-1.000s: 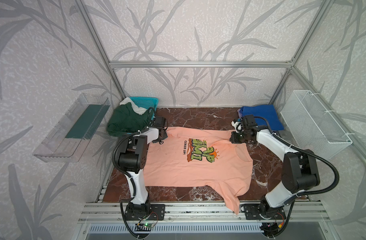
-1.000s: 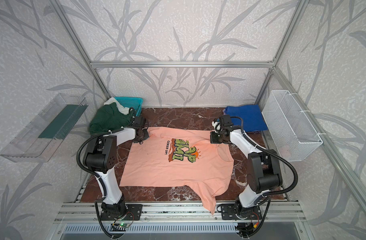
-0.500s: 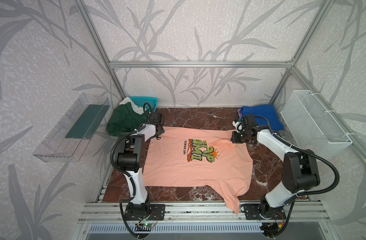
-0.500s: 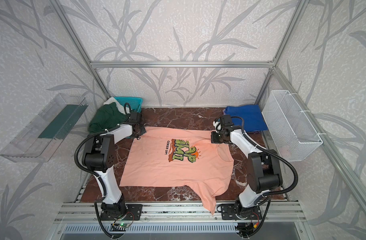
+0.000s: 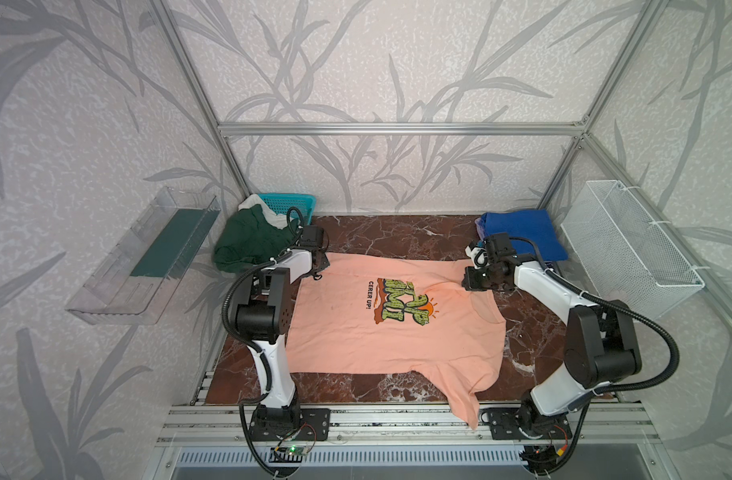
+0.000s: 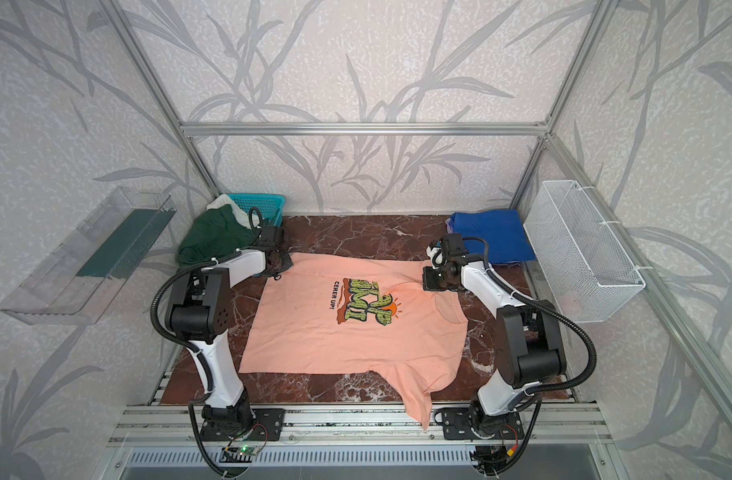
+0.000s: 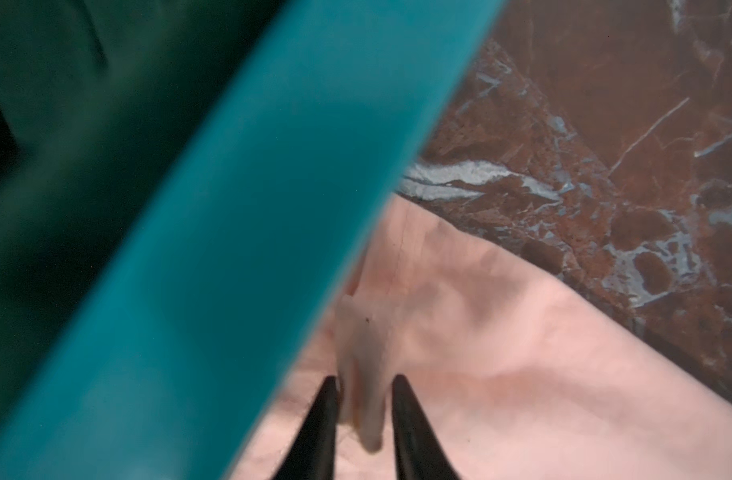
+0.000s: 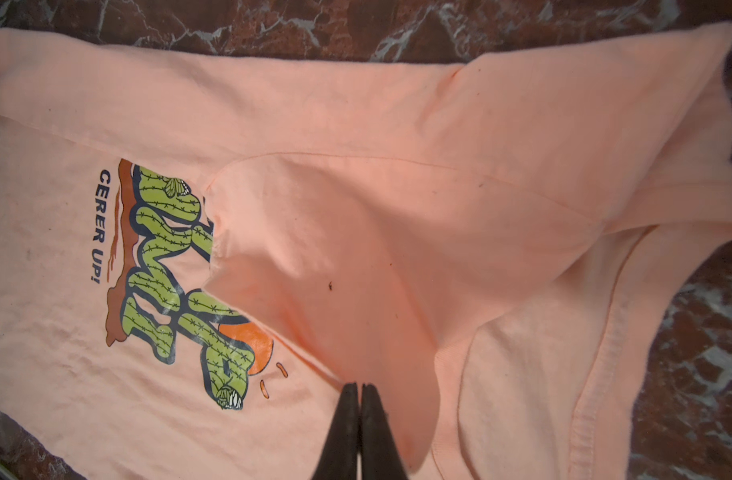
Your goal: Fold and stack the t-shirts
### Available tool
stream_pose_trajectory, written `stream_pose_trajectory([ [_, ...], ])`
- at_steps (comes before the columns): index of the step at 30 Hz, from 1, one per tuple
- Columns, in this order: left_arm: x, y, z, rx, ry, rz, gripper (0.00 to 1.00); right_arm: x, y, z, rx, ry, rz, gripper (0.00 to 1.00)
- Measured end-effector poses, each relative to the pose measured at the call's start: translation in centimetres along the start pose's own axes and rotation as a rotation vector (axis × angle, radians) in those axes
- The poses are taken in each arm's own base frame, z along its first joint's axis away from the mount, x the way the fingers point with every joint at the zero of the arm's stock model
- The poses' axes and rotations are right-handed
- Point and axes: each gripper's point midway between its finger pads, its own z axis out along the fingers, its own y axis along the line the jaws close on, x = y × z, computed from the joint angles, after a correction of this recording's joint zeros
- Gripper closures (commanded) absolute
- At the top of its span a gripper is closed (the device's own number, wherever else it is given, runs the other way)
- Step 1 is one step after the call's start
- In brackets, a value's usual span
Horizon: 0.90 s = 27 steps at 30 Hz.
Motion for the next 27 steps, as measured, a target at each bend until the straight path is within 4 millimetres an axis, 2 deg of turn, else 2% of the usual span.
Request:
stream_pose_trajectory([
  [3, 0.7, -0.5, -0.3, 0.057, 0.001, -0.012, 0.60, 0.3, 0.1, 0.1, -0.011, 0.008, 0.008, 0.68],
  [7, 1.9, -1.7, -0.5, 0.144, 0.012, -0.030, 0.52, 0.2, 0.4, 0.1, -0.033, 0.005, 0.014, 0.67],
  [13, 3.6, -3.6, -2.0, 0.228, 0.024, -0.020, 0.44, -0.2, -0.2, 0.0, -0.013, -0.010, 0.048, 0.57],
  [15, 4.2, -3.9, -2.8, 0.248, 0.023, -0.017, 0.43, -0.3, -0.9, -0.1, 0.013, -0.013, 0.074, 0.53],
  [21, 5.5, -3.8, -5.4, 0.292, 0.012, -0.025, 0.42, -1.4, -4.7, -0.1, 0.130, -0.021, 0.186, 0.53],
  [27, 6.4, -2.7, -6.6, 0.294, 0.004, -0.033, 0.42, -2.1, -8.4, 2.8, 0.226, 0.032, 0.269, 0.53],
])
